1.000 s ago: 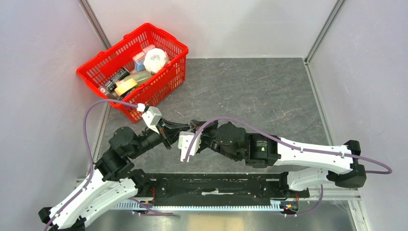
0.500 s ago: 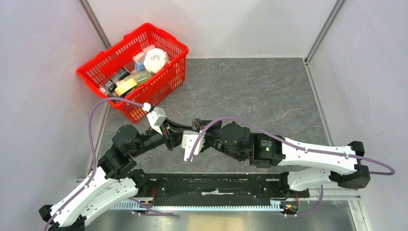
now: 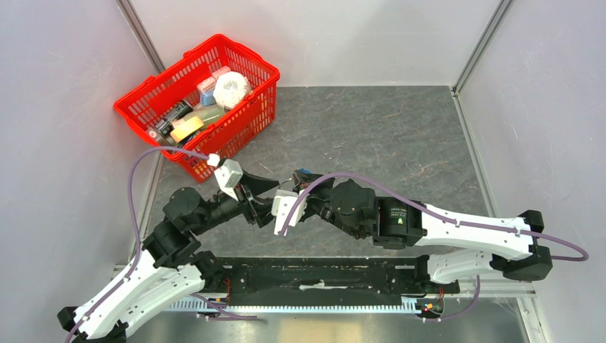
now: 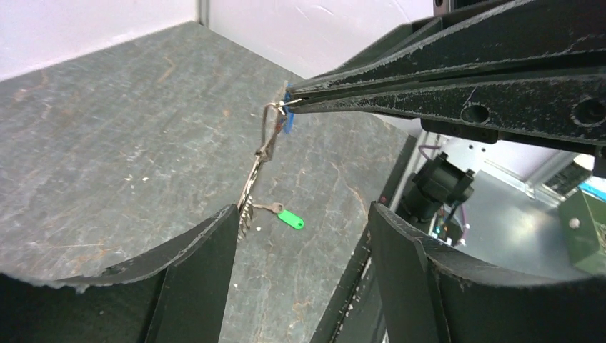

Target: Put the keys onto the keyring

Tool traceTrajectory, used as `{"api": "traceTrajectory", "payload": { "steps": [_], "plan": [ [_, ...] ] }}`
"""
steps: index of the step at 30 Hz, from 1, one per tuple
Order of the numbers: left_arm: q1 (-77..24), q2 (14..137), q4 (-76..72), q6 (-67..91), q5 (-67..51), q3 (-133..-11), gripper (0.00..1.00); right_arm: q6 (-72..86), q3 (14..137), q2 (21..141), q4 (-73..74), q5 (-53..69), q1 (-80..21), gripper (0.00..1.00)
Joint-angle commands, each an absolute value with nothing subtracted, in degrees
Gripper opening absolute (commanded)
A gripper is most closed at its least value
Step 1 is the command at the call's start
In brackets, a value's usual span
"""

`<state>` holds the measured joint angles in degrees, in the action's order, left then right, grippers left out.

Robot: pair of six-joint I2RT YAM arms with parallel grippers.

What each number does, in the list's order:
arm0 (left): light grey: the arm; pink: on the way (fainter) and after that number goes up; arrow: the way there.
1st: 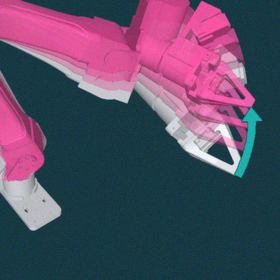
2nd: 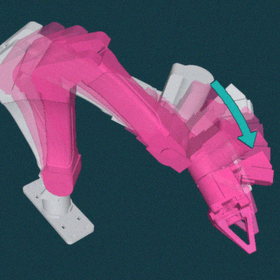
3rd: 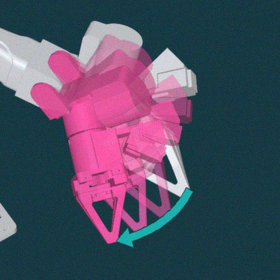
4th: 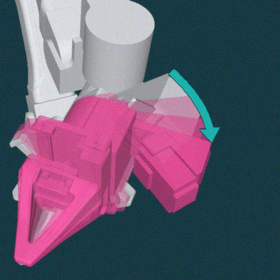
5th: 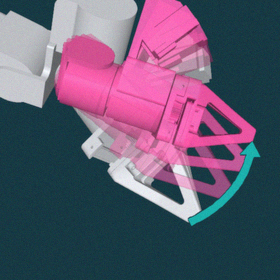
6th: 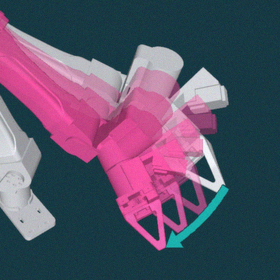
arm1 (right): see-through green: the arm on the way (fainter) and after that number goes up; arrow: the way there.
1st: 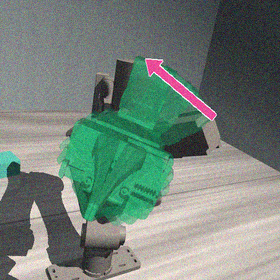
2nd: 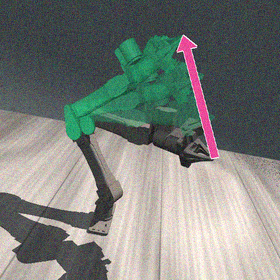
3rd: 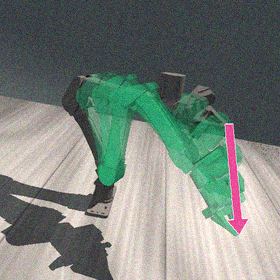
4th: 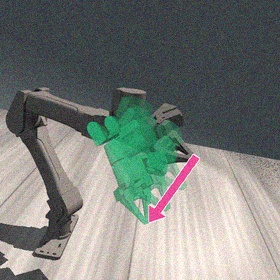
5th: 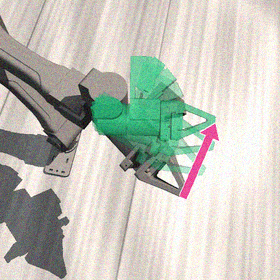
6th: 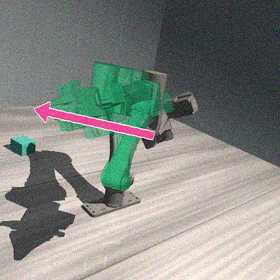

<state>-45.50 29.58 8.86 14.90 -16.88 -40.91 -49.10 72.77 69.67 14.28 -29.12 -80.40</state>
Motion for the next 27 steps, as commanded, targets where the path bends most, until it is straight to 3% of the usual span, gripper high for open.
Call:
{"api": "traceTrajectory", "payload": {
  "steps": [1, 12, 27],
  "plan": [
    [-45.70, 27.03, 6.76, 15.42, -10.48, -40.57, 0.73, -49.56, 74.72, 68.99, 11.60, -32.48, -80.16, 0.00],
    [-45.70, 21.89, 7.47, 15.98, 1.73, -38.58, 0.71, -36.08, 71.20, 70.40, 12.61, -34.25, -76.52, 0.00],
    [-45.71, 21.76, 7.21, 16.60, 1.57, -38.15, 0.68, -3.15, 65.89, 74.53, 16.21, -28.54, -66.16, 0.00]
  ]
}}
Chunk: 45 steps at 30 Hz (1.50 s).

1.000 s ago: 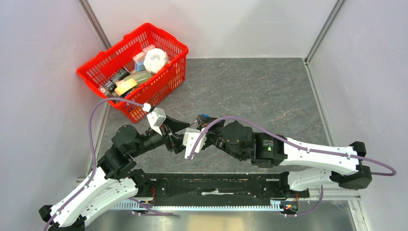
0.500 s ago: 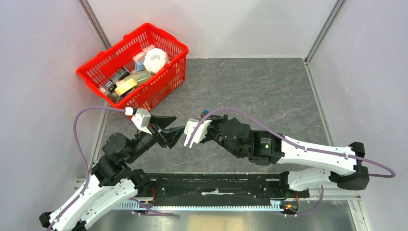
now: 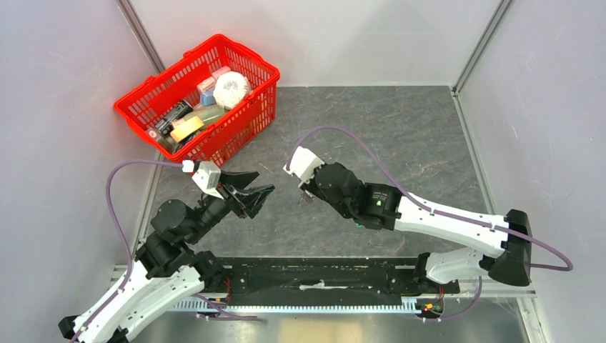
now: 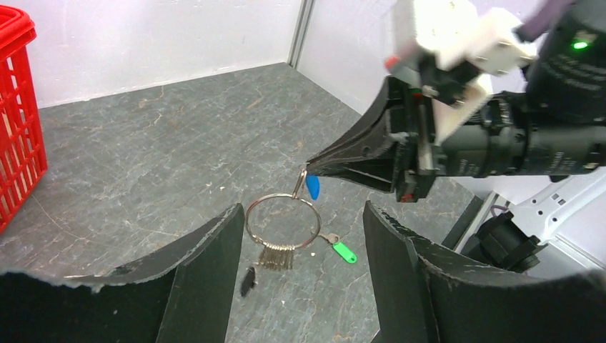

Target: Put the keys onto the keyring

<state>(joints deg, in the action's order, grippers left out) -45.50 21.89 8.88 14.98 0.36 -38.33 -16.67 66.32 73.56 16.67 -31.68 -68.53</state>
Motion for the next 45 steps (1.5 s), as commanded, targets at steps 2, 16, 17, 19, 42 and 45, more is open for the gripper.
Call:
{"api": "traceTrajectory", "payload": {
  "steps": [2, 16, 17, 19, 42, 45],
  "plan": [
    [-45.70, 21.89, 7.21, 16.64, 1.58, -38.16, 0.68, -0.13, 65.66, 75.89, 16.78, -27.43, -65.40, 0.00],
    [-45.70, 22.24, 7.12, 17.09, 1.32, -38.15, 0.68, 17.60, 61.27, 83.67, 15.56, -17.59, -58.46, 0.00],
    [-45.70, 22.15, 7.12, 17.13, 1.27, -38.17, 0.68, 18.11, 60.94, 84.00, 15.12, -17.53, -58.09, 0.00],
    [-45.71, 22.15, 7.16, 17.13, 1.23, -38.14, 0.68, 19.15, 60.23, 84.50, 14.78, -17.86, -57.30, 0.00],
    [-45.79, 23.09, 7.31, 17.66, 1.34, -38.32, 0.72, 27.60, 51.84, 87.22, 9.85, -15.36, -49.57, 0.59],
    [-45.80, 22.88, 7.65, 17.79, 2.56, -38.33, 0.73, 26.71, 53.42, 83.46, 13.05, -13.86, -49.58, 0.94]
  ]
}}
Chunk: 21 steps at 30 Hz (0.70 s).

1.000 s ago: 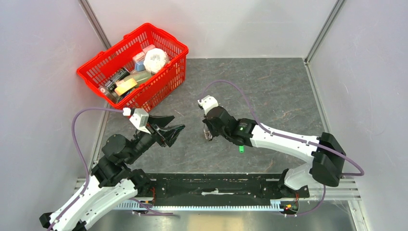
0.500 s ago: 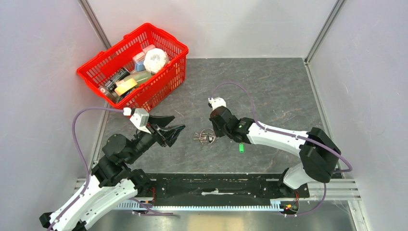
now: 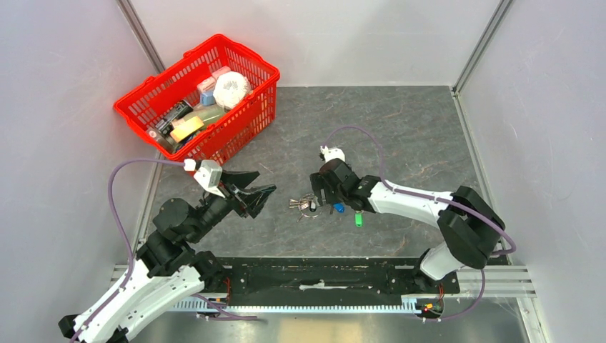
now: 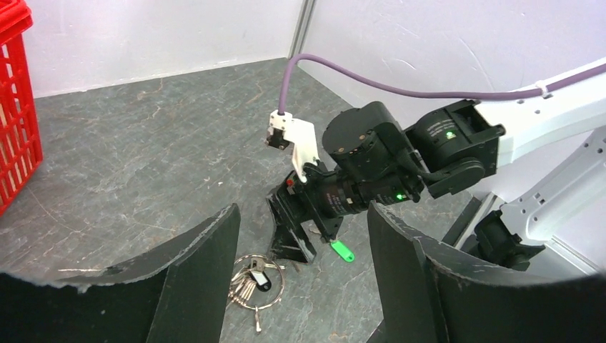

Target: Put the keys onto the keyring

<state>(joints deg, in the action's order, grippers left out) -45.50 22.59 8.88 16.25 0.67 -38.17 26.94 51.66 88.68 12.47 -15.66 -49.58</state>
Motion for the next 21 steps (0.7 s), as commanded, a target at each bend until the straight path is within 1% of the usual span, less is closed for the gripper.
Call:
{"api": "traceTrajectory", "payload": {
  "steps": [1, 6, 8, 11, 13, 14, 21],
  "plan": [
    [-45.77, 22.80, 7.64, 17.88, 2.90, -38.35, 0.74, 26.35, 54.00, 81.72, 14.18, -13.81, -49.58, 0.97],
    [-45.79, 23.07, 7.71, 18.27, 4.03, -38.16, 0.77, 23.42, 56.66, 73.23, 19.24, -14.29, -49.57, 0.97],
    [-45.79, 23.42, 7.97, 18.41, 4.48, -38.36, 0.78, 23.70, 57.92, 70.66, 21.32, -16.53, -49.57, 0.97],
    [-45.79, 23.87, 8.51, 19.03, 6.46, -38.79, 0.83, 24.63, 62.02, 68.72, 27.36, -19.11, -49.57, 0.97],
    [-45.79, 23.85, 8.98, 18.95, 7.92, -39.21, 0.84, 21.72, 64.95, 68.10, 30.80, -16.70, -49.60, 0.97],
    [-45.79, 23.87, 9.05, 18.58, 8.18, -39.45, 0.84, 20.77, 65.98, 67.65, 31.72, -16.10, -49.57, 0.97],
    [-45.79, 23.58, 12.63, 17.28, 10.75, -42.35, 0.84, 20.72, 67.32, 62.63, 32.70, -25.04, -49.57, 0.97]
  ]
}}
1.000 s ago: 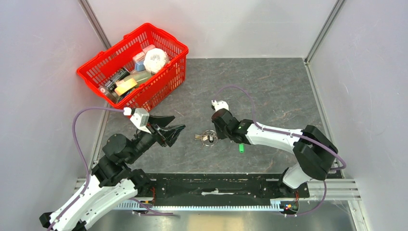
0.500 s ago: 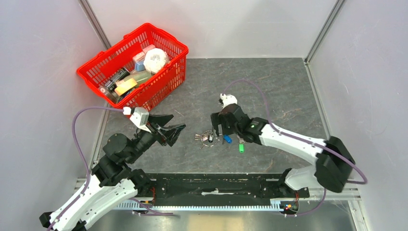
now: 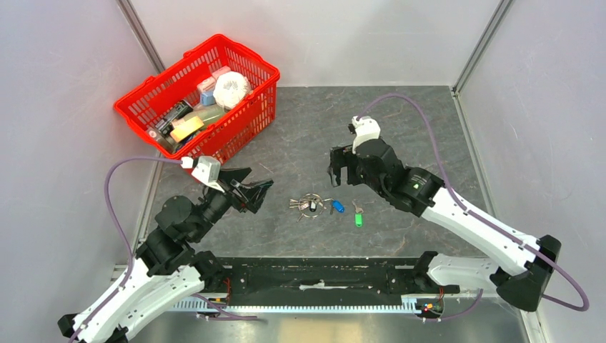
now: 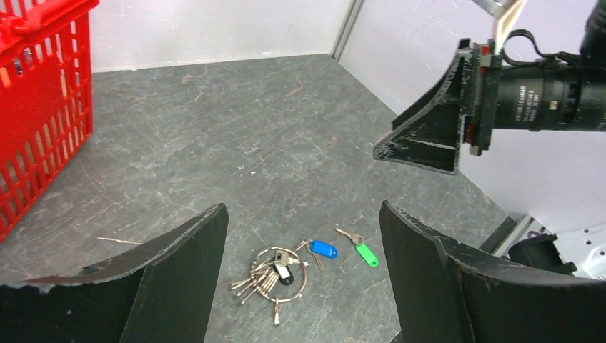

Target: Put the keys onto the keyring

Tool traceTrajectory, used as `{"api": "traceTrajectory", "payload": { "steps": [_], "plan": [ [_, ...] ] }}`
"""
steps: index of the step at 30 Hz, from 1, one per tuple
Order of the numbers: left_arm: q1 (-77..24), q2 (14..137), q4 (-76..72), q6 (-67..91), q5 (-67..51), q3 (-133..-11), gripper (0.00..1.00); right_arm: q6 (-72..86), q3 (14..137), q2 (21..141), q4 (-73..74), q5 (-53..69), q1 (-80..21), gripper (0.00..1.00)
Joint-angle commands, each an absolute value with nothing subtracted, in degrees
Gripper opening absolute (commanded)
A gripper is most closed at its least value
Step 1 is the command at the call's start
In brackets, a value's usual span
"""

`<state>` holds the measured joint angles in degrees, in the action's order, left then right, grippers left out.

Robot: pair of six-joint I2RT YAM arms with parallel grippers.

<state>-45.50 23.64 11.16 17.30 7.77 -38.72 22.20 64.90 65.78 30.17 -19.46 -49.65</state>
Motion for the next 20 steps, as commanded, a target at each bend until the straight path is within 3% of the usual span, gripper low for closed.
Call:
{"api": "traceTrajectory", "payload": {
  "steps": [1, 11, 17, 20],
  "plan": [
    [-45.79, 23.56, 13.56, 17.14, 11.14, -42.88, 0.84, 20.46, 67.24, 62.01, 32.65, -25.77, -49.57, 0.97],
    [-45.79, 23.60, 17.60, 14.24, 11.56, -46.76, 0.83, 18.40, 68.36, 58.64, 31.93, -28.75, -49.57, 0.97],
    [-45.79, 23.14, 18.88, 14.30, 11.17, -48.23, 0.83, 15.54, 68.83, 57.13, 32.20, -23.23, -49.57, 0.97],
    [-45.79, 22.57, 18.98, 14.50, 10.80, -48.16, 0.83, 18.06, 70.34, 58.39, 33.63, -27.98, -49.57, 0.97]
  ]
}}
